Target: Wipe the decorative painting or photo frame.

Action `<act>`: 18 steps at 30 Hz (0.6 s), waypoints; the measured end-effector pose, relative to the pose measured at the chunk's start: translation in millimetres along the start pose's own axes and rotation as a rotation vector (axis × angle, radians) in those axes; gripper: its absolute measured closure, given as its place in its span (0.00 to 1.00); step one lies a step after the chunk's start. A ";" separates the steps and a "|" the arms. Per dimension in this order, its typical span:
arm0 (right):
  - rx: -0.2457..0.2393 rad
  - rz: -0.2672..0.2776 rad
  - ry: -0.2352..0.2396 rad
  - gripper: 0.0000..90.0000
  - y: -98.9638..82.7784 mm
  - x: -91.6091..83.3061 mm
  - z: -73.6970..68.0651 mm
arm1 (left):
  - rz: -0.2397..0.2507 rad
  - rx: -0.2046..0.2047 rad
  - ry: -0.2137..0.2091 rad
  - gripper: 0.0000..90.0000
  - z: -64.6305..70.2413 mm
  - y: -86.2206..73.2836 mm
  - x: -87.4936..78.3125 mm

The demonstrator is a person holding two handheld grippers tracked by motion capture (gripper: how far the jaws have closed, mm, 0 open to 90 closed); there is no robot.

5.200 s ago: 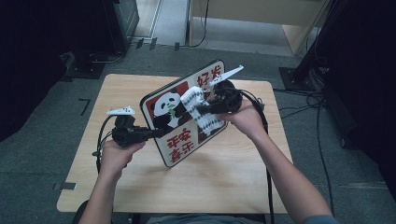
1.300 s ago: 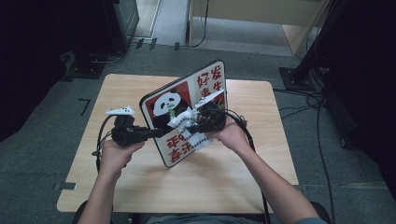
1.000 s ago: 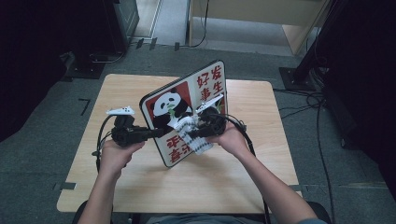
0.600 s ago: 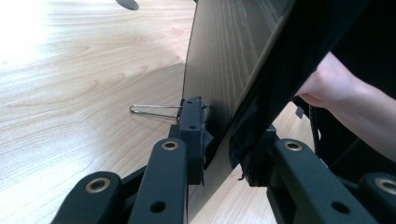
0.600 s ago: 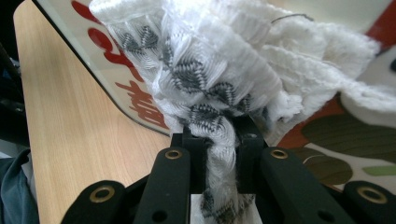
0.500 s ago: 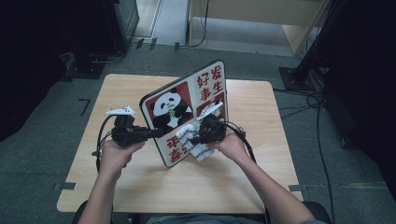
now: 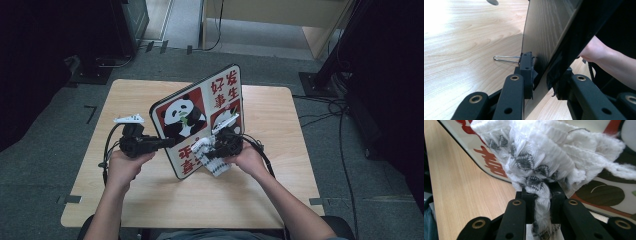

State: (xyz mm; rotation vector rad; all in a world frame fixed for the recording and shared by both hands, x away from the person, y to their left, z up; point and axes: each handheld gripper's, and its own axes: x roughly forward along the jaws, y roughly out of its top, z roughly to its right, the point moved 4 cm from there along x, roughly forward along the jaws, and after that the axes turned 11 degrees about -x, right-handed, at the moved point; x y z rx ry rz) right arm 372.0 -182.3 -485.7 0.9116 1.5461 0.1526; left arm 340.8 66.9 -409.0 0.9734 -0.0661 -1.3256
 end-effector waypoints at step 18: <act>-0.055 0.067 -0.013 0.90 30.9 -43.4 -11.4 | -0.002 -0.010 0.013 0.79 -1.4 -0.9 -4.1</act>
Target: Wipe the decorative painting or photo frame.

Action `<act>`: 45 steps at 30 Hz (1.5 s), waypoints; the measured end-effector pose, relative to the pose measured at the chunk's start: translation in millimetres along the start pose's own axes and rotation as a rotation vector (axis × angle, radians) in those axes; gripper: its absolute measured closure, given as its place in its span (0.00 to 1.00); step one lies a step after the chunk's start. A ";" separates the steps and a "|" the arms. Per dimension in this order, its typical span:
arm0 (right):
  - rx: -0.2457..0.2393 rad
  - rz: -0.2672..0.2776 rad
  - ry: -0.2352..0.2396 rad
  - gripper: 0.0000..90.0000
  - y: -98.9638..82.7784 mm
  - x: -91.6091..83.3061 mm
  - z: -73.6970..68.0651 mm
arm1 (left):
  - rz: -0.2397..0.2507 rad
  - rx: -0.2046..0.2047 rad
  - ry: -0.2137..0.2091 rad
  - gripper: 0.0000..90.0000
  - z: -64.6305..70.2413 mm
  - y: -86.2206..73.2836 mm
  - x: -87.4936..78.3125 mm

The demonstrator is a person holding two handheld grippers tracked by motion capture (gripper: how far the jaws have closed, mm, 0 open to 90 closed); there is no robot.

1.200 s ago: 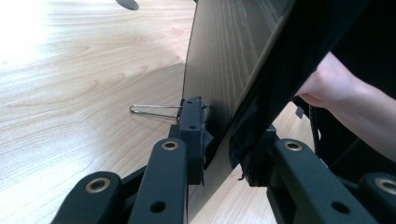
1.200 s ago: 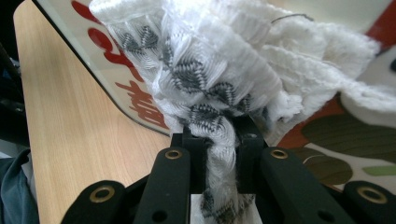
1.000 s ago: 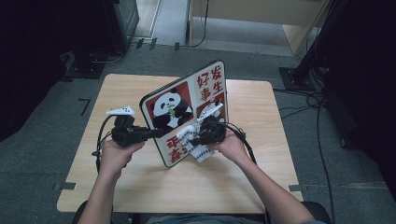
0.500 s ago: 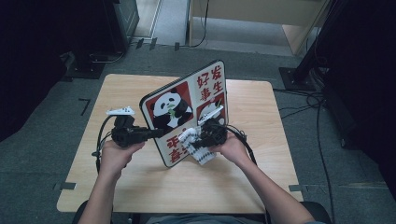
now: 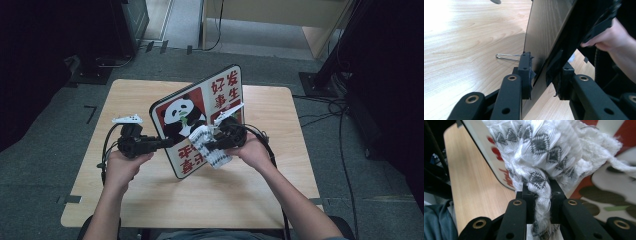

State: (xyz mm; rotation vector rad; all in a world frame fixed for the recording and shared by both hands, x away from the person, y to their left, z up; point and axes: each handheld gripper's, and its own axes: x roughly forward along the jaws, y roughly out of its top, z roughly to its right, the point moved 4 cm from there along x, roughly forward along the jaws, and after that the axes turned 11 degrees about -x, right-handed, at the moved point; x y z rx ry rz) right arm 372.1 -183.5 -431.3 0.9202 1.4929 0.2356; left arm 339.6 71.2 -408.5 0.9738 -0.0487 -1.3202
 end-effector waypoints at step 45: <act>-0.173 0.131 -0.073 0.90 177.7 -96.7 -24.3 | 0.016 0.020 -0.004 0.83 -0.1 -1.1 -9.3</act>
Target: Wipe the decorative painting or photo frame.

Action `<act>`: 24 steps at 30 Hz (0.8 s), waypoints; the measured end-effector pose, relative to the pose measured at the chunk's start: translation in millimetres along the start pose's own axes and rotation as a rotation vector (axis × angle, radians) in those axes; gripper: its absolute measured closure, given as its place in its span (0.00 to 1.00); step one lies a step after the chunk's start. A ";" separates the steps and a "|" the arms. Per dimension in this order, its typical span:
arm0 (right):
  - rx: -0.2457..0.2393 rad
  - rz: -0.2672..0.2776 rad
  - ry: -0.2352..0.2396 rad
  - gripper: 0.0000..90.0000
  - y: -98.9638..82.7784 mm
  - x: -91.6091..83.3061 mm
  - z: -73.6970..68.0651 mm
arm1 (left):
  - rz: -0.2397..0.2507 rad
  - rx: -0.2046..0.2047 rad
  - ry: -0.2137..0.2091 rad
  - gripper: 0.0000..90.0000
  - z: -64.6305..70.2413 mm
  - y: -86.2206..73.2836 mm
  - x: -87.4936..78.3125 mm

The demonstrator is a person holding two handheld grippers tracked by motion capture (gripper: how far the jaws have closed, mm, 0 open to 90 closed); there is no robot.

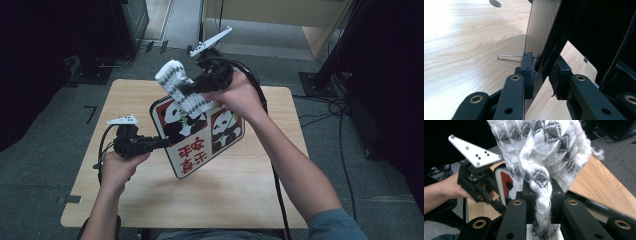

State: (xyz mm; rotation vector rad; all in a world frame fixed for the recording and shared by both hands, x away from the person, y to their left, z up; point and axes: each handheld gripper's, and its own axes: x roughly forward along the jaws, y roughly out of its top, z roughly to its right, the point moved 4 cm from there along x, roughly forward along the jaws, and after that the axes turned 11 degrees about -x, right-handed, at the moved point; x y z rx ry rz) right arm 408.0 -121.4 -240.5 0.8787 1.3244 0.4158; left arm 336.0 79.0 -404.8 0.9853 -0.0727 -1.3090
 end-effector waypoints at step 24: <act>0.021 0.078 -0.046 0.87 4.0 28.6 2.8 | -0.003 0.005 -0.007 0.84 0.6 0.1 2.0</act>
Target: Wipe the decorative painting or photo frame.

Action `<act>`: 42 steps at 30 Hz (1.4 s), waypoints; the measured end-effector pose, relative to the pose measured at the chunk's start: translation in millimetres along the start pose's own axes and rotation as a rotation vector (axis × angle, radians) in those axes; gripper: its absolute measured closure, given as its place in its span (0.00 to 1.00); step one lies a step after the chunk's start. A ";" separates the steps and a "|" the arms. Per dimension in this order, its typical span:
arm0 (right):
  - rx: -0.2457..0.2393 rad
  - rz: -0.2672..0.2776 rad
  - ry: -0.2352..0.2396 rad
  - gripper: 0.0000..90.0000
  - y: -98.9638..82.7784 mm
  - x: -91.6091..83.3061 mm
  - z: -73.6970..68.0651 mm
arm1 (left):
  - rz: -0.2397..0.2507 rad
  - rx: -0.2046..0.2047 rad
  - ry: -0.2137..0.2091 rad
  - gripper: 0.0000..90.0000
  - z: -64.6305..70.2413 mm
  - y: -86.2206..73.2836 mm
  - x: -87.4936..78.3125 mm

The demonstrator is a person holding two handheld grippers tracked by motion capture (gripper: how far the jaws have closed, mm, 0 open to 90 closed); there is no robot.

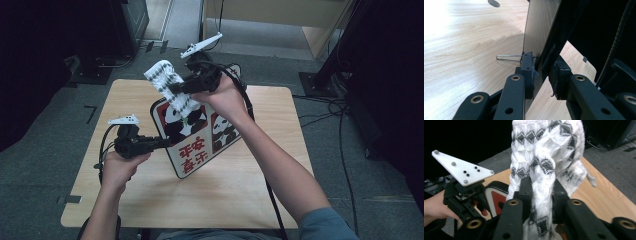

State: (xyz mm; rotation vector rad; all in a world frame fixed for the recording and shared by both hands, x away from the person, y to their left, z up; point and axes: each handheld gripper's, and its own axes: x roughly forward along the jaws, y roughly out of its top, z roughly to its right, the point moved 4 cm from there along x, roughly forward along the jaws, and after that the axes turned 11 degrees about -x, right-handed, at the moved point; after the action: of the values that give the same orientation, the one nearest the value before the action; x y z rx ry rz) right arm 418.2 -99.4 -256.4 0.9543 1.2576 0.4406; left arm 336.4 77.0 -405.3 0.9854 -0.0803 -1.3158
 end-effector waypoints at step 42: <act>-0.011 -0.116 0.089 0.91 -55.5 8.0 -22.8 | -0.003 -0.007 -0.013 0.84 -1.0 0.0 -0.3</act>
State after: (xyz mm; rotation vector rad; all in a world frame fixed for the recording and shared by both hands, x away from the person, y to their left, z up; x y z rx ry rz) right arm 387.6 -116.3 -305.9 0.8550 1.3818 0.4024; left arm 336.9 77.8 -405.8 0.9712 -0.0844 -1.3242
